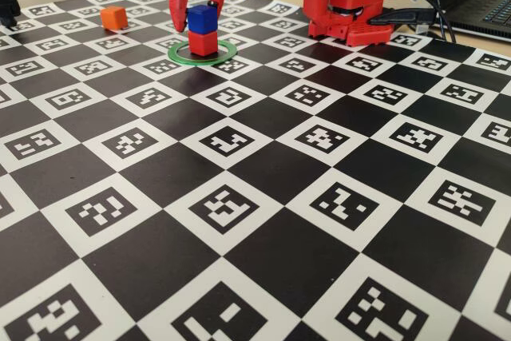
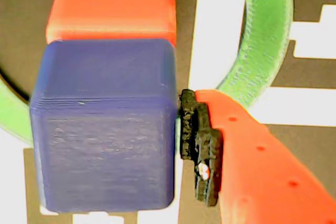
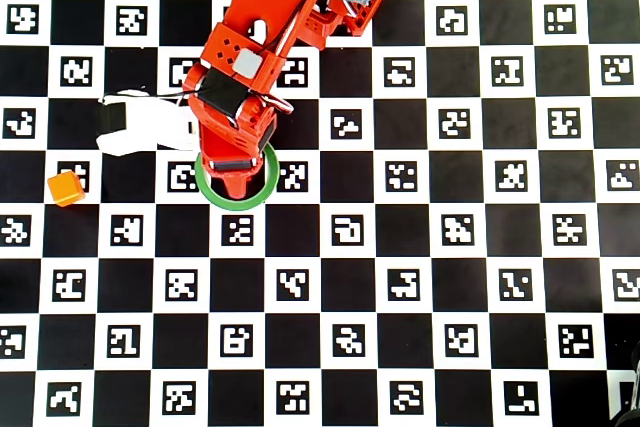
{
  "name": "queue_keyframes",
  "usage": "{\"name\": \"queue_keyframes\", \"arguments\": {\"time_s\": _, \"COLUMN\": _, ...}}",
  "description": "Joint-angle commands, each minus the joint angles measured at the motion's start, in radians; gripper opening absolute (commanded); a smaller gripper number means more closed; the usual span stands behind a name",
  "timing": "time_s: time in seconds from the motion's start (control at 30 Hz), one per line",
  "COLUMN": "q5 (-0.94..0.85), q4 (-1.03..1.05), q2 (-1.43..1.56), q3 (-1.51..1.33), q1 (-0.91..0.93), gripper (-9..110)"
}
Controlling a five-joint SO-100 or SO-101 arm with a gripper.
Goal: Grab the red cube then put it in the green circle then put the blue cube on top and finally the orange cube on top
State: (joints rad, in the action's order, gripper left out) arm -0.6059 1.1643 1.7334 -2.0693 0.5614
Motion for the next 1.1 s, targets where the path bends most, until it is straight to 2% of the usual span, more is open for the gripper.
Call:
{"name": "queue_keyframes", "arguments": {"time_s": 0.0, "q5": 0.005, "q4": 0.031, "q2": 0.034, "q3": 0.04, "q1": 0.014, "gripper": 43}}
{"name": "queue_keyframes", "arguments": {"time_s": 0.67, "q5": 0.017, "q4": 0.339, "q2": 0.221, "q3": 0.262, "q1": 0.014, "gripper": 46}}
{"name": "queue_keyframes", "arguments": {"time_s": 1.07, "q5": -0.107, "q4": 0.529, "q2": 0.126, "q3": 0.624, "q1": 0.117, "gripper": 46}}
